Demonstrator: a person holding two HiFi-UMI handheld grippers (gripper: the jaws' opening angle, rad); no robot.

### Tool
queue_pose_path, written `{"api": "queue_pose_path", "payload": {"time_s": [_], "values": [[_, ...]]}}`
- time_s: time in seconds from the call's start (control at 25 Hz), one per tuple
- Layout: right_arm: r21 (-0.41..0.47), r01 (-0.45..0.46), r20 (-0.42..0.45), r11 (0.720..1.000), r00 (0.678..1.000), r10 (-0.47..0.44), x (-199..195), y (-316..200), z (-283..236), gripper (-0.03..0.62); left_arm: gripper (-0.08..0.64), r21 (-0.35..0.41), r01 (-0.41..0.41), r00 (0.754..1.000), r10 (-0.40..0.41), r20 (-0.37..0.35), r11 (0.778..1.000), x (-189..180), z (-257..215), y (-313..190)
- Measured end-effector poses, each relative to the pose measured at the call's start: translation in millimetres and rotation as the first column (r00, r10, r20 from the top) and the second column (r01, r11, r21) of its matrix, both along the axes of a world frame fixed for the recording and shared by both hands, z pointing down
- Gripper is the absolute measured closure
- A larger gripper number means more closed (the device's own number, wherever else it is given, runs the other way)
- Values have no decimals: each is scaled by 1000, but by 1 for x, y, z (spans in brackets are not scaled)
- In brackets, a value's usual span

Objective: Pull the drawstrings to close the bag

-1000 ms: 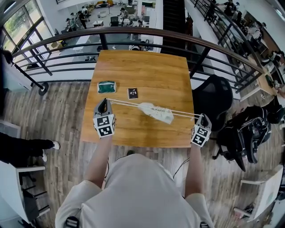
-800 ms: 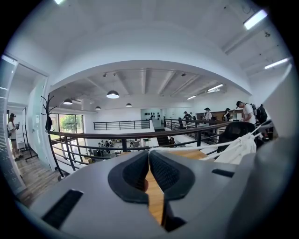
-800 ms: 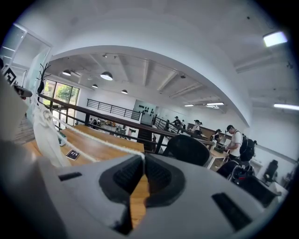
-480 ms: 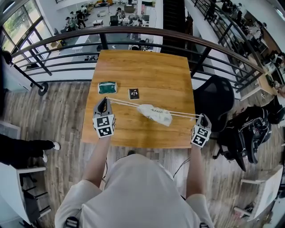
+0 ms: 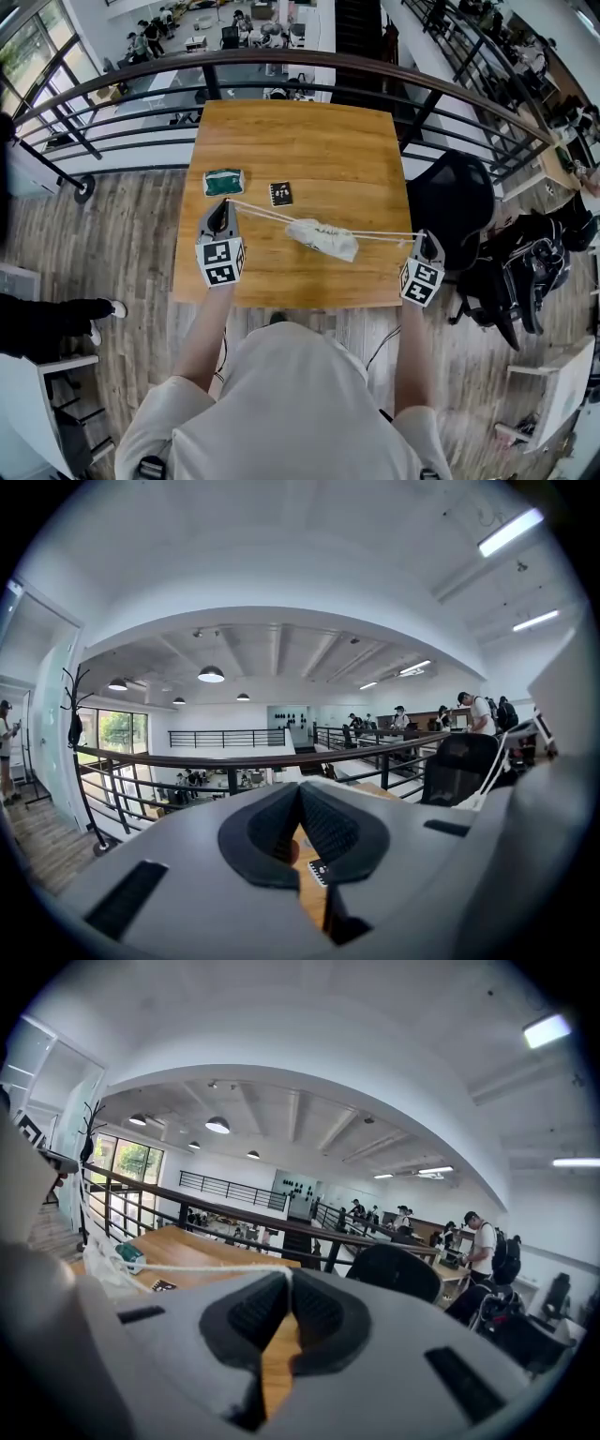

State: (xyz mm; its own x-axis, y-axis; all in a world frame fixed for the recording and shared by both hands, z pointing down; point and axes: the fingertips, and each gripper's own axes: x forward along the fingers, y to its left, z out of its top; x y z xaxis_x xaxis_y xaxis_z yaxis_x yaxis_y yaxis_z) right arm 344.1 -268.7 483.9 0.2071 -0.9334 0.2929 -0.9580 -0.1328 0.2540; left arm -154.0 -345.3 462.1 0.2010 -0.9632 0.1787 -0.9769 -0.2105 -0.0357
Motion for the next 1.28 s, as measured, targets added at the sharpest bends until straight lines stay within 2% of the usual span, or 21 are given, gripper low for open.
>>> {"api": "queue_pose_path", "payload": {"time_s": [0.72,1.04,1.28], "values": [[42,64,49,997,997,-66,-62,-5,-23,588,565,-4,-193,980,193,-41,981,32,-7,-3],[52,156,94,986,983,-160,-88,-8,-32,589,565,9,-252,966,252,-53,968,51,-22,10],[58,248,122,967,960,-253,-106,-11,-34,588,565,23,-286,956,287,-63,958,68,-32,21]]}}
